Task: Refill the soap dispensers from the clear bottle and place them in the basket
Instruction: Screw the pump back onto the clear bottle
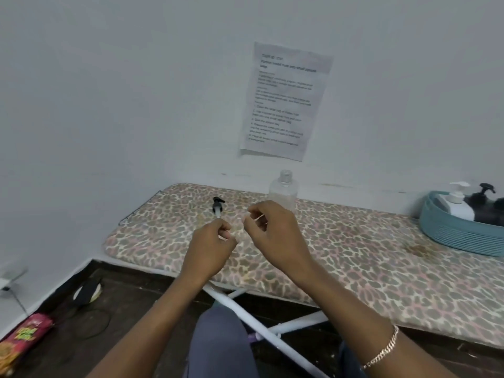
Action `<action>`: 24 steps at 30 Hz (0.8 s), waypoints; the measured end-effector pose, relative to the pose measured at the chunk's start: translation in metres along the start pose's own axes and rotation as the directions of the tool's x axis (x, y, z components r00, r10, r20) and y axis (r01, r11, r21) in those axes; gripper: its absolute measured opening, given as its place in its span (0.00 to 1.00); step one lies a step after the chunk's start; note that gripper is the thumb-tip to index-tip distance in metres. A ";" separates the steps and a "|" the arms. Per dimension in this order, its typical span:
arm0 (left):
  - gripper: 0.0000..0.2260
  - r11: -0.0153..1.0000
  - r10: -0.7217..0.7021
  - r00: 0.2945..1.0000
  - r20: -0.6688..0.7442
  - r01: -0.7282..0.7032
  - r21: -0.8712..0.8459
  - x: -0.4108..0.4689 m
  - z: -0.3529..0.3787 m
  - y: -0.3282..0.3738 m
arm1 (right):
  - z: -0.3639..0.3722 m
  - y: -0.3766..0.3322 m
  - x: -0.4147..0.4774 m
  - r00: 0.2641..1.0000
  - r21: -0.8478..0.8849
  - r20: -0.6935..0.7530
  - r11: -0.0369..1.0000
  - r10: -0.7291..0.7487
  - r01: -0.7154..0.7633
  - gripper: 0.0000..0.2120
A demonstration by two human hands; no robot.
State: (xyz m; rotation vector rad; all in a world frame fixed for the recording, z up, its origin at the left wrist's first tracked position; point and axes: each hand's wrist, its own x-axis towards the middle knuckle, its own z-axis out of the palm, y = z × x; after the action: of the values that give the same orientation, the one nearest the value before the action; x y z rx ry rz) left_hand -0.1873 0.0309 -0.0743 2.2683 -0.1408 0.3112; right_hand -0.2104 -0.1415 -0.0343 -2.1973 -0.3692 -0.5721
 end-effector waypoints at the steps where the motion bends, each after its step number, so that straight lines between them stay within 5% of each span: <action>1: 0.08 0.999 -0.028 1.000 -0.008 0.028 0.018 0.005 -0.003 -0.008 | 0.011 -0.004 0.009 1.000 -0.005 0.017 1.000 -0.003 0.003 0.10; 12: 0.14 0.964 -0.261 0.965 0.031 0.259 0.055 0.067 0.000 -0.047 | 0.121 0.017 0.134 0.951 -0.130 0.148 0.959 0.271 -0.253 0.22; 24: 0.16 0.947 -0.312 0.946 0.092 0.302 0.109 0.086 0.005 -0.062 | 0.174 0.058 0.176 0.865 -0.224 0.257 0.897 0.431 -0.381 0.20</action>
State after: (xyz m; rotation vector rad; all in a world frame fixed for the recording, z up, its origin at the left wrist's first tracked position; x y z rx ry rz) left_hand -0.0913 0.0681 -0.0993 2.3563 0.1760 0.0294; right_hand 0.0141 -0.0295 -0.0790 -2.4348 -0.0002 -0.0318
